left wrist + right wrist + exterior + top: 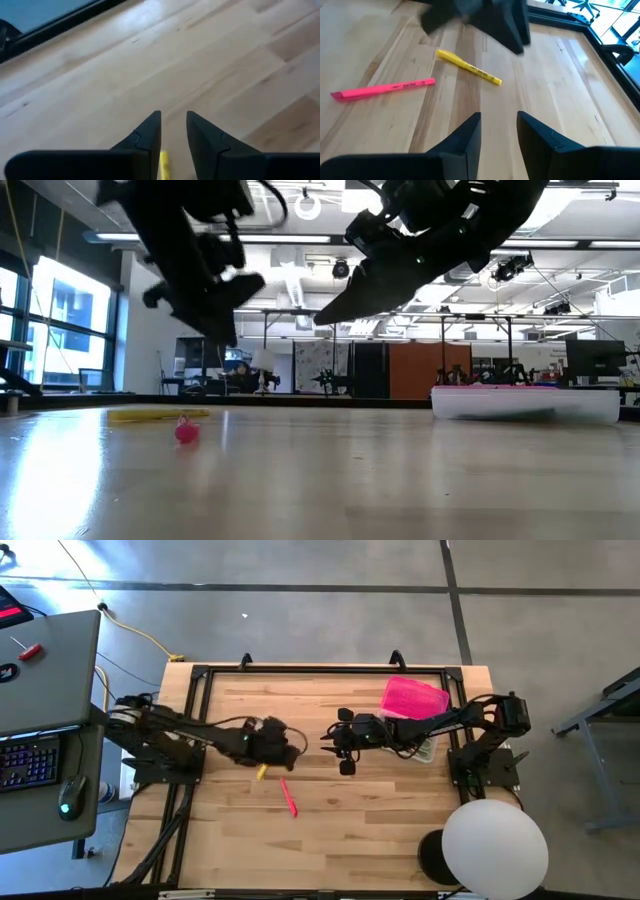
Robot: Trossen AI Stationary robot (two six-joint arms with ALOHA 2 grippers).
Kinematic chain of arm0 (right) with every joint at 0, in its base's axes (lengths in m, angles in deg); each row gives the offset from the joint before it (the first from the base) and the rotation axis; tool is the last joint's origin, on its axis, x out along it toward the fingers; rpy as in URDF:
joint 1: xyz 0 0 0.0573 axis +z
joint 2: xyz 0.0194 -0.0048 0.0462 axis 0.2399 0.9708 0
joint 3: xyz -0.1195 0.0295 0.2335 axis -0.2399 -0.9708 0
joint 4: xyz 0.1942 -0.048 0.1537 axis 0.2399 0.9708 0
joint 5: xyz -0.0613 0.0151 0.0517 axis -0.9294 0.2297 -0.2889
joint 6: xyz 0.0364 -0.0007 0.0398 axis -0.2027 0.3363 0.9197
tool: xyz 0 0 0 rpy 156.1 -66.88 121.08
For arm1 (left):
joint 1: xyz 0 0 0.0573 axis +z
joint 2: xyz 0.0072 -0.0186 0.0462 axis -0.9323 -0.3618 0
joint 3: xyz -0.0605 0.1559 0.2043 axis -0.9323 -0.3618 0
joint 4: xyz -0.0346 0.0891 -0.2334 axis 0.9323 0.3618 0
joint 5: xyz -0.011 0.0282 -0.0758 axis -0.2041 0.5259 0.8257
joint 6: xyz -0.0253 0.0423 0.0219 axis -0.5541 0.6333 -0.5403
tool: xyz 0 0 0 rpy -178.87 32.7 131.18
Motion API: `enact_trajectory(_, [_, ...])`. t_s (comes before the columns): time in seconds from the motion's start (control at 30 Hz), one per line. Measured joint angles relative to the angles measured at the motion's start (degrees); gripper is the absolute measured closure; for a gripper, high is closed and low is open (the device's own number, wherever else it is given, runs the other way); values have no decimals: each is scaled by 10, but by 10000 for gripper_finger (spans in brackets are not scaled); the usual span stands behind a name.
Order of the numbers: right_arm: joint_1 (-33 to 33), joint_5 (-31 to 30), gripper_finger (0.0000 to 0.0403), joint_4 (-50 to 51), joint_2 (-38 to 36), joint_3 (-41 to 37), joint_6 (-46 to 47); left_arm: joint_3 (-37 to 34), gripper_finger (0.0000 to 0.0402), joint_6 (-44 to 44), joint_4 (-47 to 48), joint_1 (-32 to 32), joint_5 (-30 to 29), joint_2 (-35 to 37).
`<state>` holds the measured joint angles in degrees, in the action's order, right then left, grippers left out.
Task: Pick & place school supplies into a supply box
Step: Put the yellow pen into the pink supply box
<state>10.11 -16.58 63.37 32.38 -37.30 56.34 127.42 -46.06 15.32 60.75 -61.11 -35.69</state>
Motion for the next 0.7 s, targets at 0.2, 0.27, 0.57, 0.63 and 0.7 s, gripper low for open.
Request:
enact_trajectory(0.2, [0,0,299,5,0,0,3,-55,284,-162,-12,-117,-44,6])
enact_trajectory(0.27, [0,0,299,5,0,0,5,-83,284,-225,-32,-153,-58,-8])
enact_trajectory(0.57, [0,0,299,2,0,0,12,-152,284,-293,-121,-196,-132,-47])
enact_trajectory(0.63, [0,0,299,4,0,0,12,-166,284,-280,-158,-196,-130,-59])
enact_trajectory(0.7, [0,0,299,5,0,0,12,-179,284,-278,-186,-196,-130,-63])
